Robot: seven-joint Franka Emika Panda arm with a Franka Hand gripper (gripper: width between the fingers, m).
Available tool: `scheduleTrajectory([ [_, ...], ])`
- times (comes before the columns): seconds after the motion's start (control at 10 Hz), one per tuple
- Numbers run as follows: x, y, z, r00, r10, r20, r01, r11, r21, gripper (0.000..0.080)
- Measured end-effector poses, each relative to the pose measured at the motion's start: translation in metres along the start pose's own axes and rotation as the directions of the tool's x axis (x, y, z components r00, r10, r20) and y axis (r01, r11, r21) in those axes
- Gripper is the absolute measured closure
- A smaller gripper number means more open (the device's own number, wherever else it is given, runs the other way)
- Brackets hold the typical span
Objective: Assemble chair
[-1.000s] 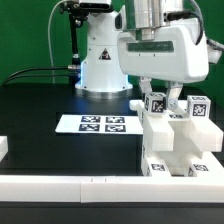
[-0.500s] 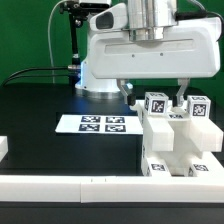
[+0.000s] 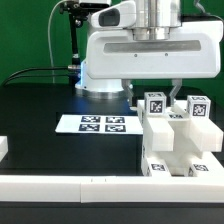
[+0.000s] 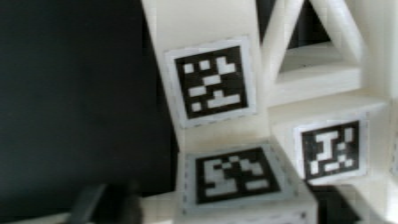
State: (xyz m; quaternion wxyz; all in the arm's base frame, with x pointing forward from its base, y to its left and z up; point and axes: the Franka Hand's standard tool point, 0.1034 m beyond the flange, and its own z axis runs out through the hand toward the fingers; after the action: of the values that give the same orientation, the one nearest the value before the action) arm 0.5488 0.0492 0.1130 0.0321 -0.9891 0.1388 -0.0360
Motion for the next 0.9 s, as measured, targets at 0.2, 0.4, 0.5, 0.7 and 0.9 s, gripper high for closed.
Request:
scheduleTrajectory([
  [0.2,0.000,-0.001,0.000,0.987,0.160,0.002,-0.160,0.987,0.006,0.0524],
  [0.4,-0.001,-0.002,0.000,0.954,0.298,0.004,-0.298,0.954,0.009,0.0525],
  [0.5,-0.001,-0.008,0.000,0.866,0.500,0.003,-0.500,0.866,0.016,0.0525],
  [0.7,0.000,-0.011,-0.001,0.642,0.767,0.006,-0.767,0.641,0.026,0.0525],
  [0.9,-0.001,-0.010,0.000,0.571,0.821,0.011,-0.821,0.571,0.031,0.0525],
])
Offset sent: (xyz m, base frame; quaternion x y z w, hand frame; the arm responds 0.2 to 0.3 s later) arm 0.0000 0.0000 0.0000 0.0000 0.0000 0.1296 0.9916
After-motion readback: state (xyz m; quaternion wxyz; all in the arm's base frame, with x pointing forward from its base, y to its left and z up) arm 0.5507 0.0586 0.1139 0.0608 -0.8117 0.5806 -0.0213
